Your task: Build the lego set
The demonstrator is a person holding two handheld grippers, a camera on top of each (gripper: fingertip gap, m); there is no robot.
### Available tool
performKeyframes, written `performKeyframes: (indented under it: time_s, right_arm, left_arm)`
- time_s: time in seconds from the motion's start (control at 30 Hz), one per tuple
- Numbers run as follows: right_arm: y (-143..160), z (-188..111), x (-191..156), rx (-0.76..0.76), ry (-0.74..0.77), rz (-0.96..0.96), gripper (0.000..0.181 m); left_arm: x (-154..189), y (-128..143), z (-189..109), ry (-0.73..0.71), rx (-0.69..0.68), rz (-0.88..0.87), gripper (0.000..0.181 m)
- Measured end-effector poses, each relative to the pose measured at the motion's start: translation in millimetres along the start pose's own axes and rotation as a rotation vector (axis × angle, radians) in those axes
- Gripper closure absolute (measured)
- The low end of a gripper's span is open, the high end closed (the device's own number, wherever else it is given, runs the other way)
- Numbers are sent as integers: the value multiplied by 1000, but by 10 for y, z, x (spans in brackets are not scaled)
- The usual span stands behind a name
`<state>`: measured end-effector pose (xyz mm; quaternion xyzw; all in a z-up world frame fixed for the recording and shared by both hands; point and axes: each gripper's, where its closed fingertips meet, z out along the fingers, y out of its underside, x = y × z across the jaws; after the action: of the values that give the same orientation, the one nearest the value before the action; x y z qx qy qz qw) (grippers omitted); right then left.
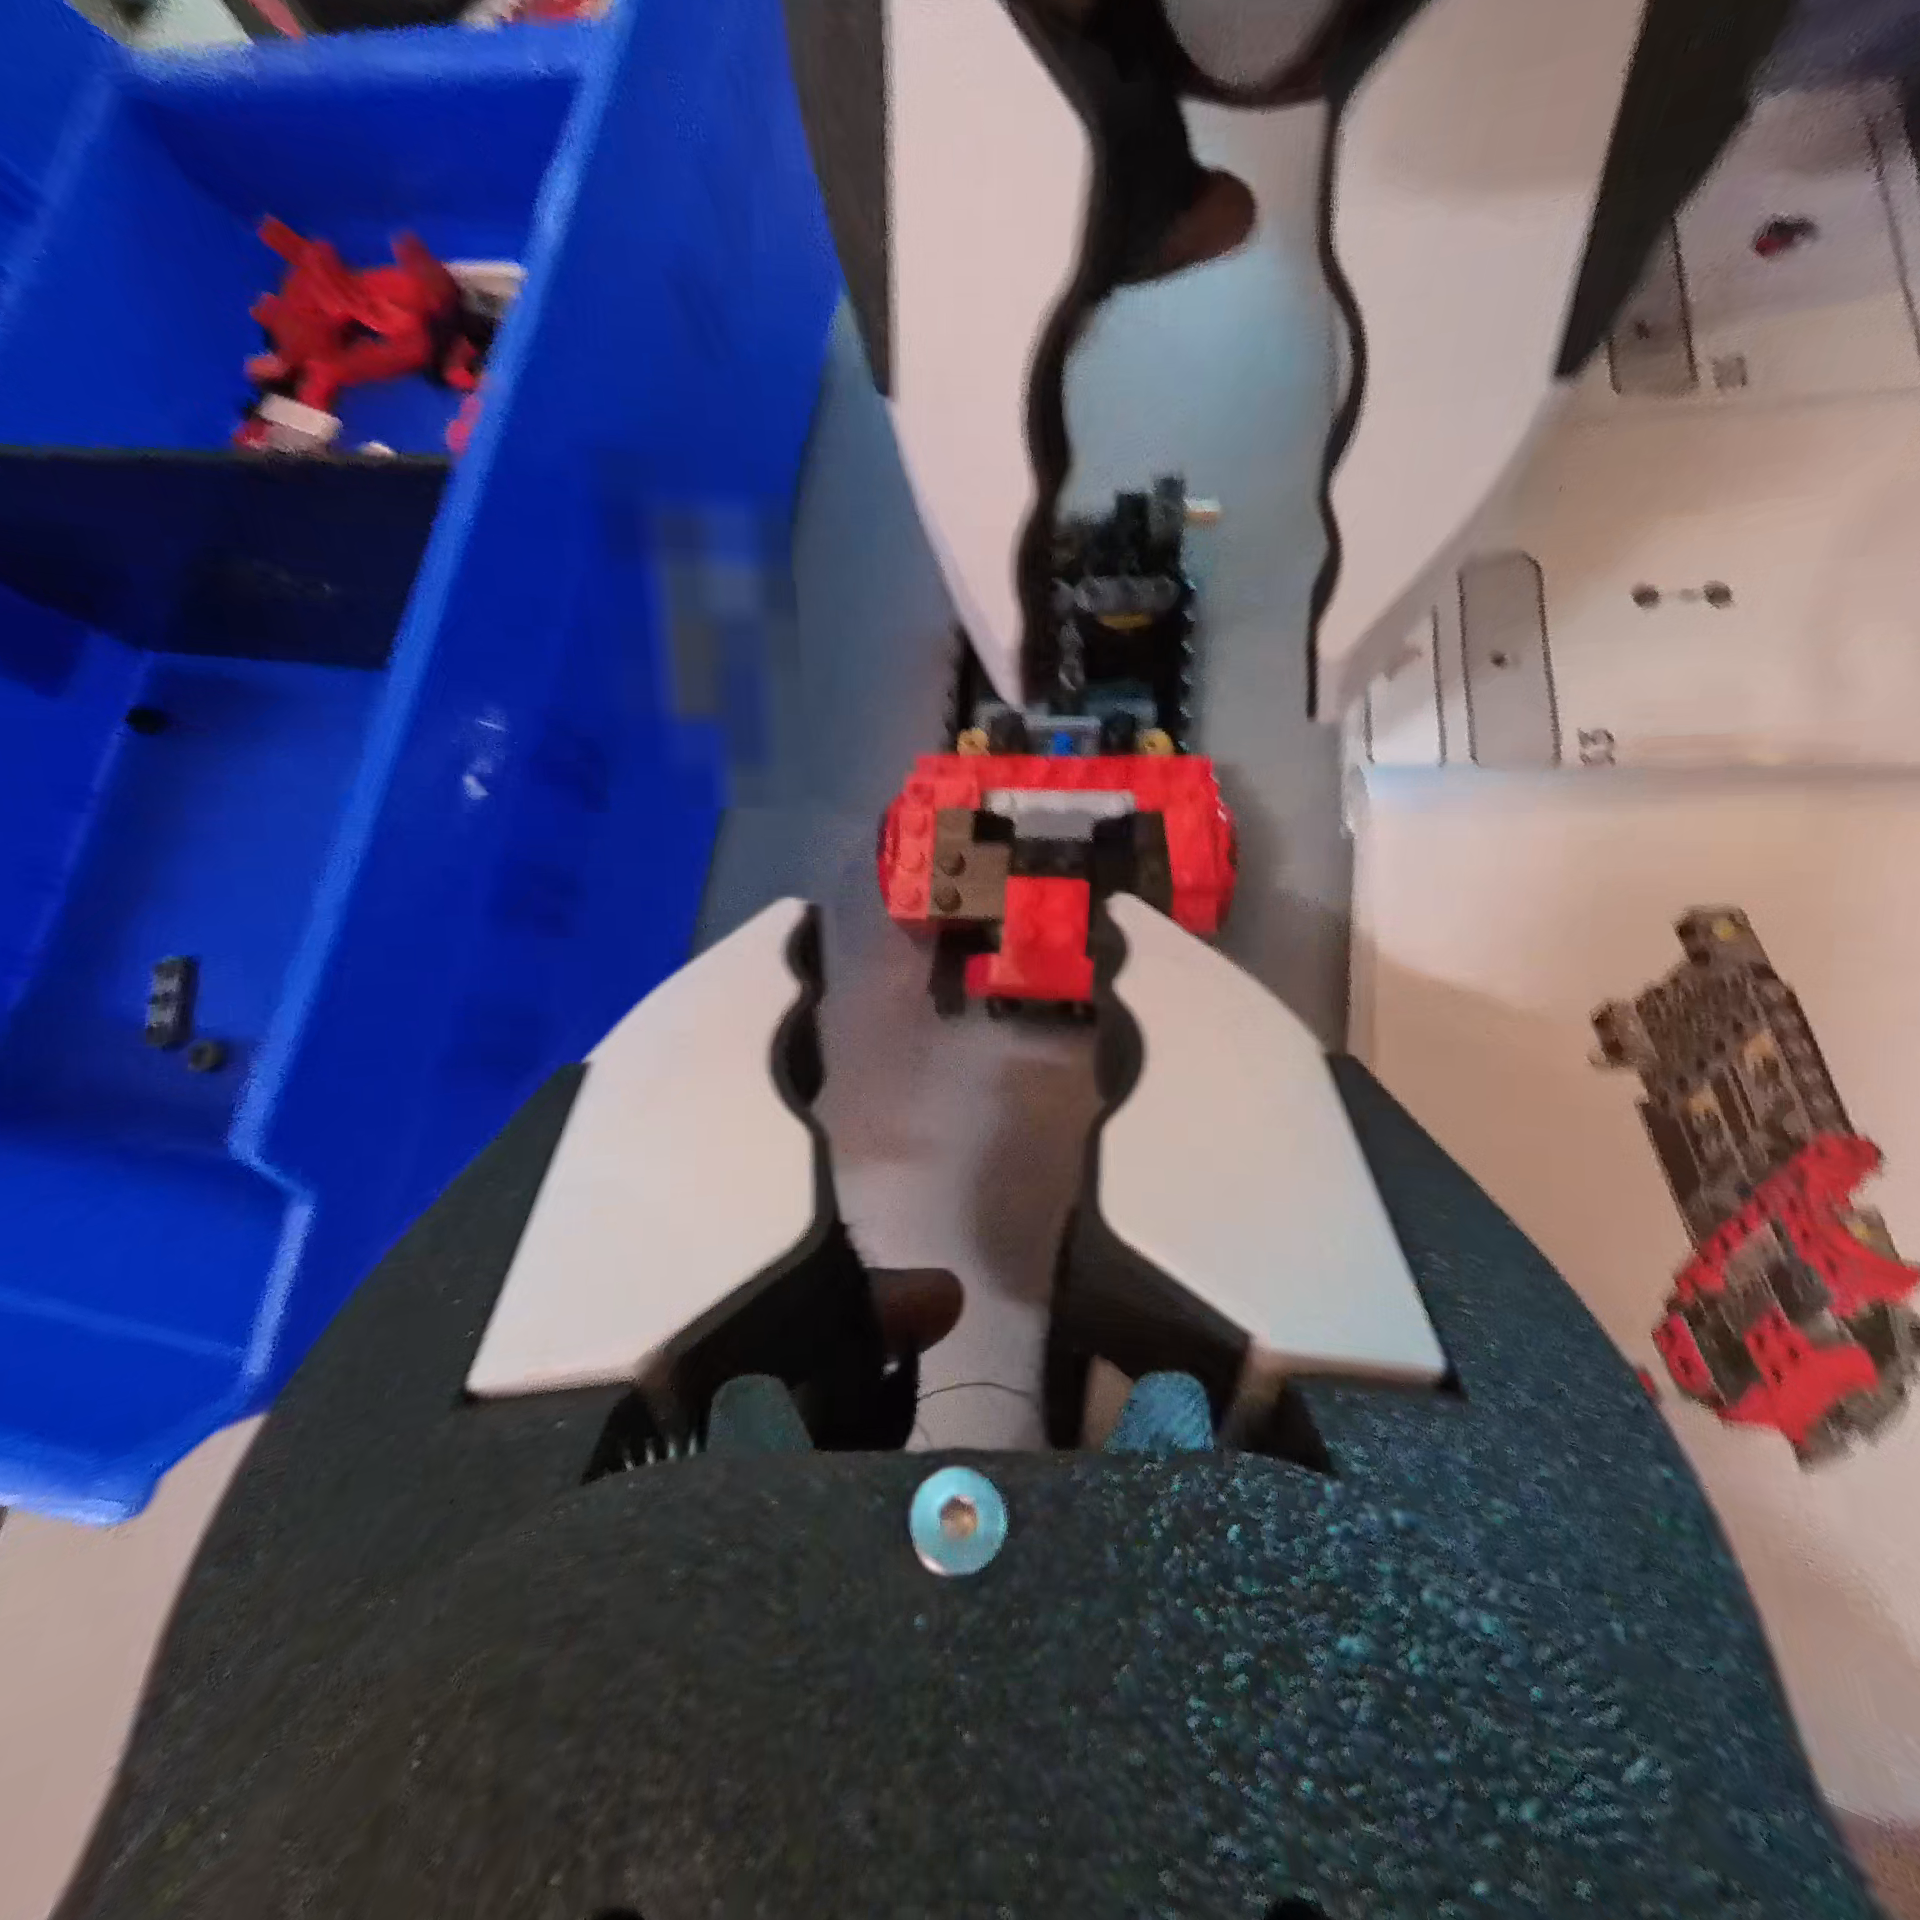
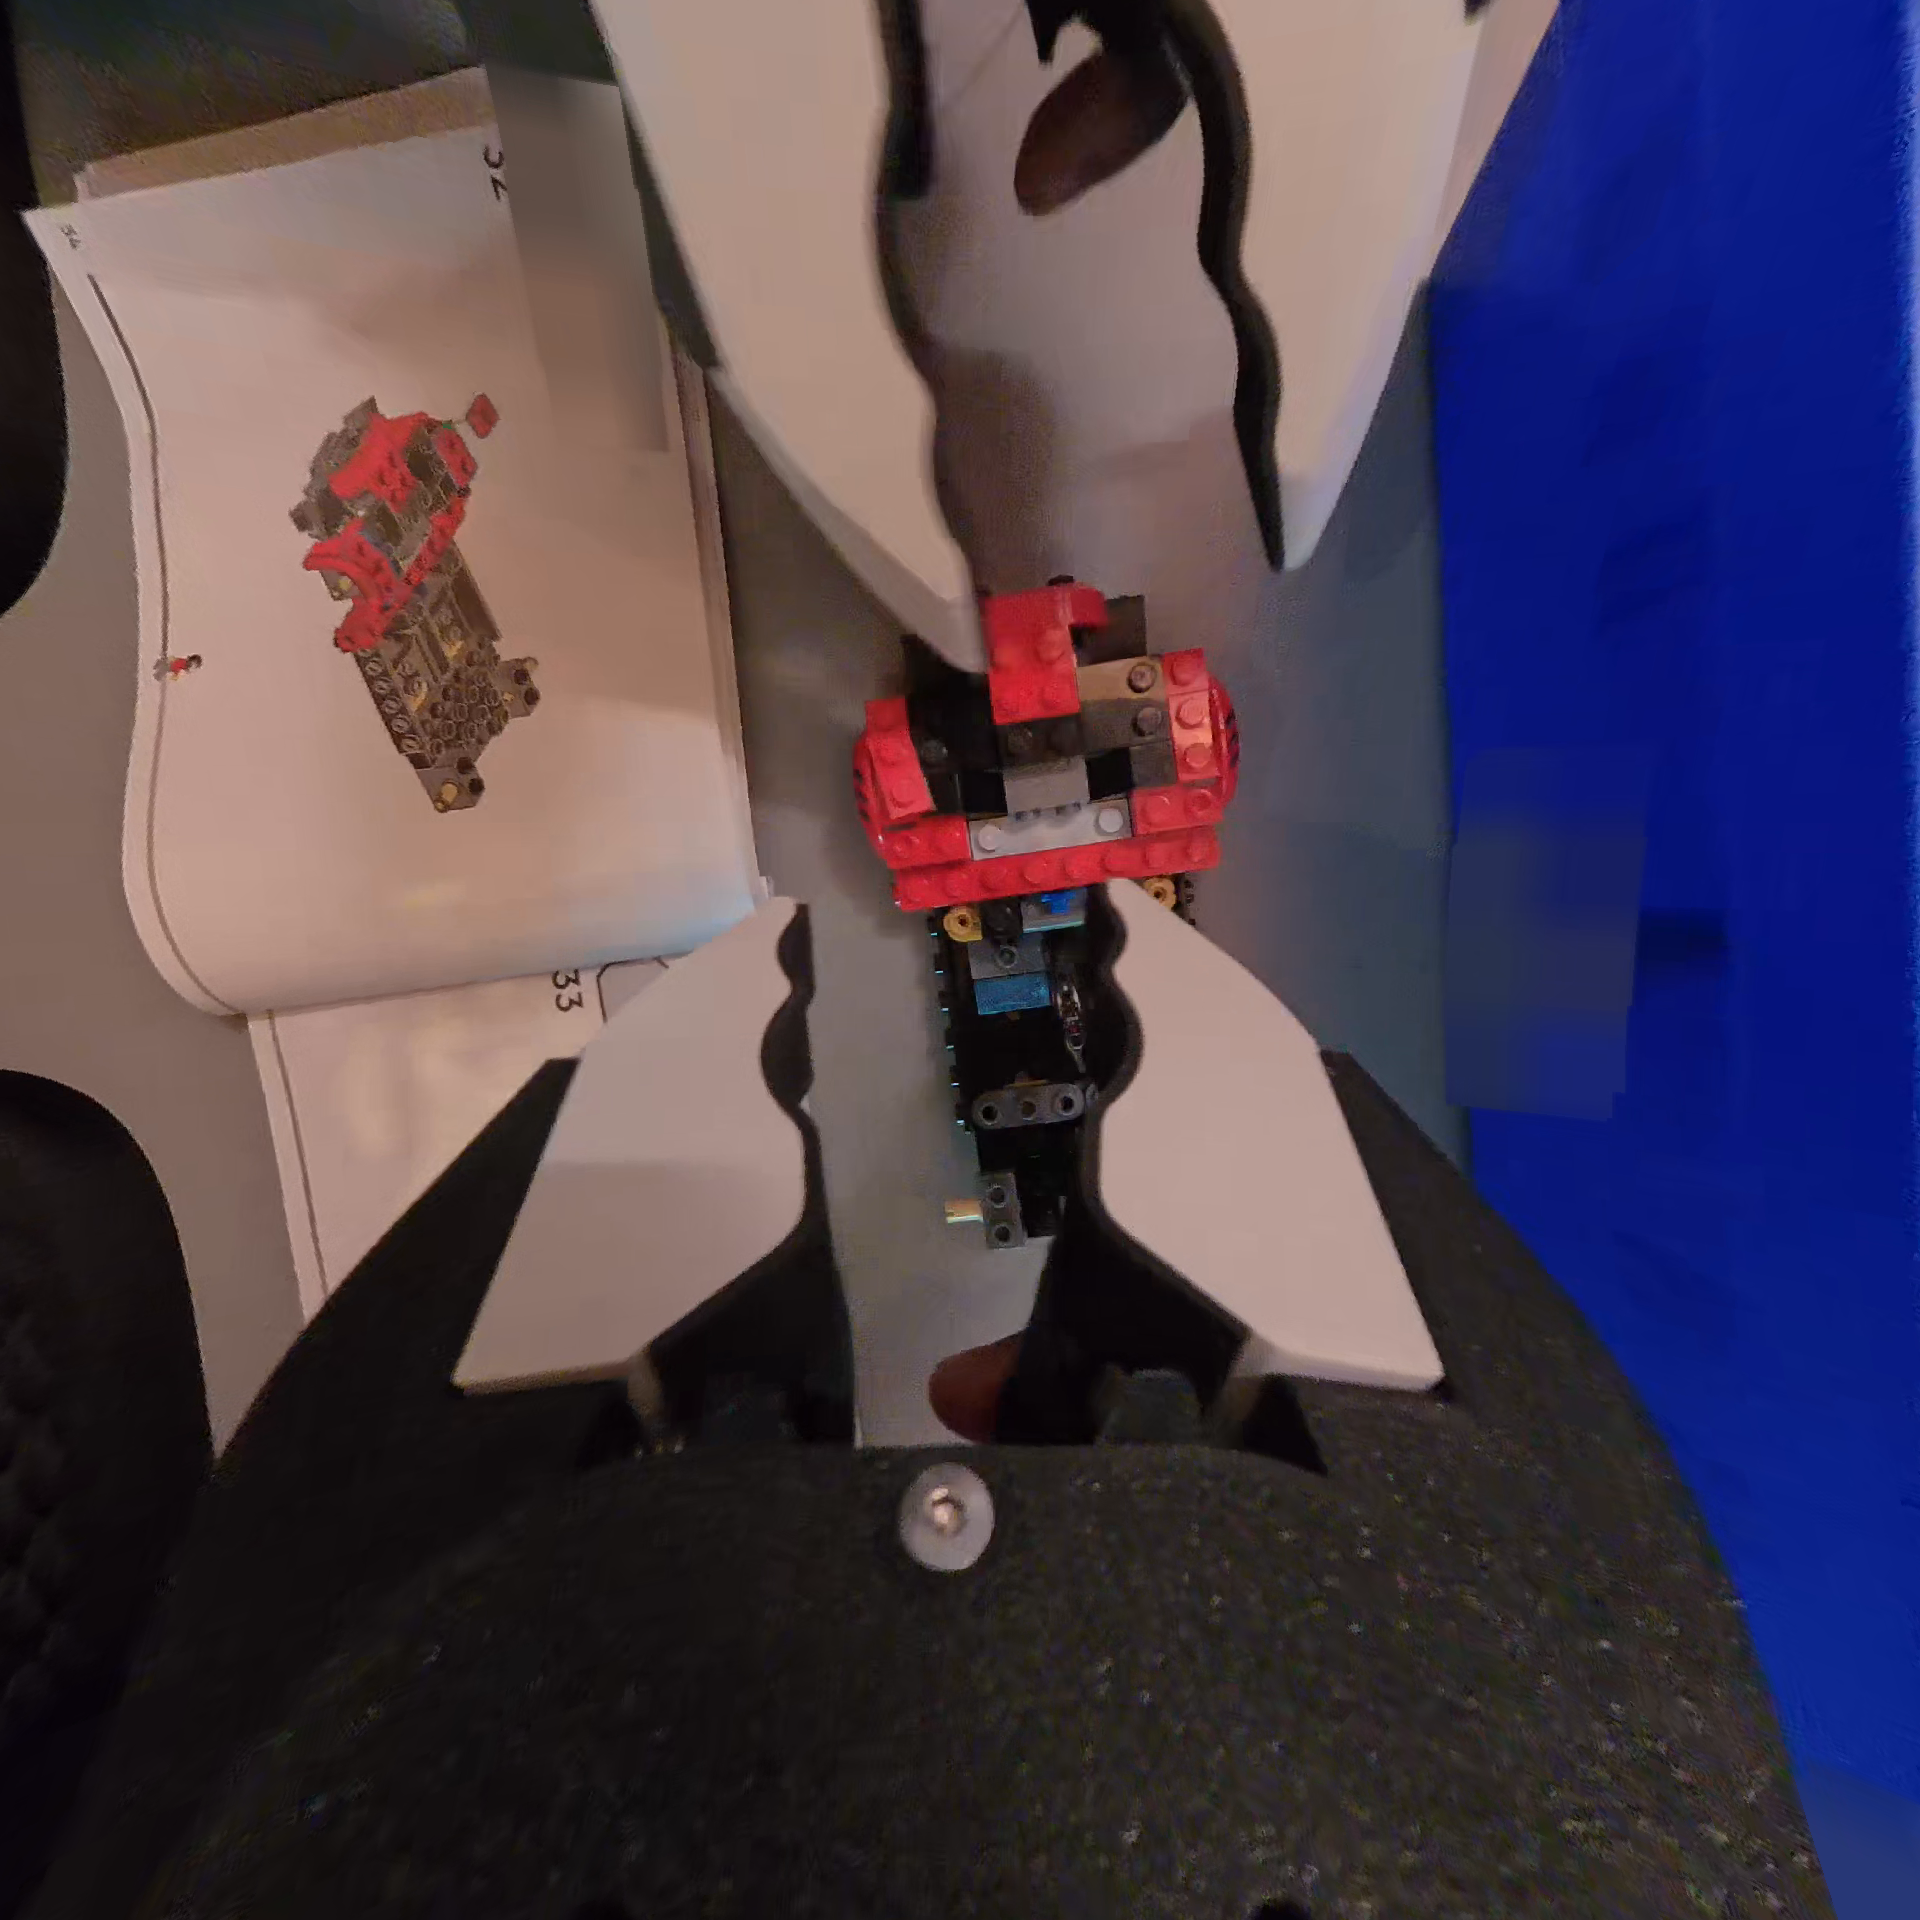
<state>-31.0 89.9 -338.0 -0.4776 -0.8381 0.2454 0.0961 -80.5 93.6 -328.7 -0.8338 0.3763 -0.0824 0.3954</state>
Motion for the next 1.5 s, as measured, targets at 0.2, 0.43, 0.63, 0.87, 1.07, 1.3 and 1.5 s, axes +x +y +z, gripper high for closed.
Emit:
performKeyframes:
  time_s: [0.2,0.43,0.63,0.87,1.07,1.3,1.5]
  right_arm:
    - [81,103,56,-2,11,-15,121]
    - [28,25,76,42,31,-37,129]
    - [47,48,51,29,29,-41,131]
    - [40,41,55,24,39,-45,132]
    - [59,45,55,28,30,-36,133]
    - [64,55,54,33,32,-36,133]
    - [-2,46,45,85,42,-57,145]
  left_arm:
    - [198,165,39,128,-42,43,88]
    - [237,241,157,131,-34,85,109]
    - [216,243,191,118,-22,57,105]
    - [188,209,180,112,-13,32,97]
    - [243,119,201,176,5,39,85]
    - [264,140,307,199,-7,45,79]
    - [262,124,322,177,26,49,95]
